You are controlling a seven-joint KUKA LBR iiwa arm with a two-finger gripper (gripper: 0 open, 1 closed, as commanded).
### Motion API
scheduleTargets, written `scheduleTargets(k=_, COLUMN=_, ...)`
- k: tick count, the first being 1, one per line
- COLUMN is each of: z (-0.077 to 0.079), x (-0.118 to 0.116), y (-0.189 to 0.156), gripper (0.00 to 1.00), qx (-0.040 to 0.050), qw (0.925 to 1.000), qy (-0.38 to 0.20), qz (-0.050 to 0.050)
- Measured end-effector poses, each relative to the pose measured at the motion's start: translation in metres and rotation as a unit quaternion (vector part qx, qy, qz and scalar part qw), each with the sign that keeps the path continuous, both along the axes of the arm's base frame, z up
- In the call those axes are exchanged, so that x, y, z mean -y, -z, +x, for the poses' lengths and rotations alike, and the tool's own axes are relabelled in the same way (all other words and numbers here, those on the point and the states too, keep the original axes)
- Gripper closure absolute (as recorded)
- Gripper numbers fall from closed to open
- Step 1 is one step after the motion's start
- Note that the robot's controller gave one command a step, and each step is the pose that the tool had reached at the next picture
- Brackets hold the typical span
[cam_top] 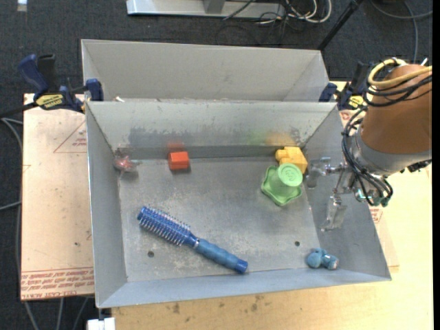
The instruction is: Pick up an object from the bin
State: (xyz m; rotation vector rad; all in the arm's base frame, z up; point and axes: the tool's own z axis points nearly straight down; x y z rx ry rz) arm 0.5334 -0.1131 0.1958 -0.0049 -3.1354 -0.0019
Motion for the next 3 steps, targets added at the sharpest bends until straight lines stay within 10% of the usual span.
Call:
scheduleTargets(k=1, z=-0.047, x=0.020, y=0.094, gripper=0.00, qx=-0.0001, qw=0.9932, qy=-0.116, qz=0.001)
scheduleTargets(k=2, z=-0.043, x=0.030, y=0.125, gripper=0.00, qx=0.0067, qw=0.9477, qy=-0.319, qz=0.003)
scheduleTargets(k=3, z=-0.044, x=0.032, y=0.126, gripper=1.00, qx=0.0041, qw=0.9475, qy=-0.320, qz=0.002)
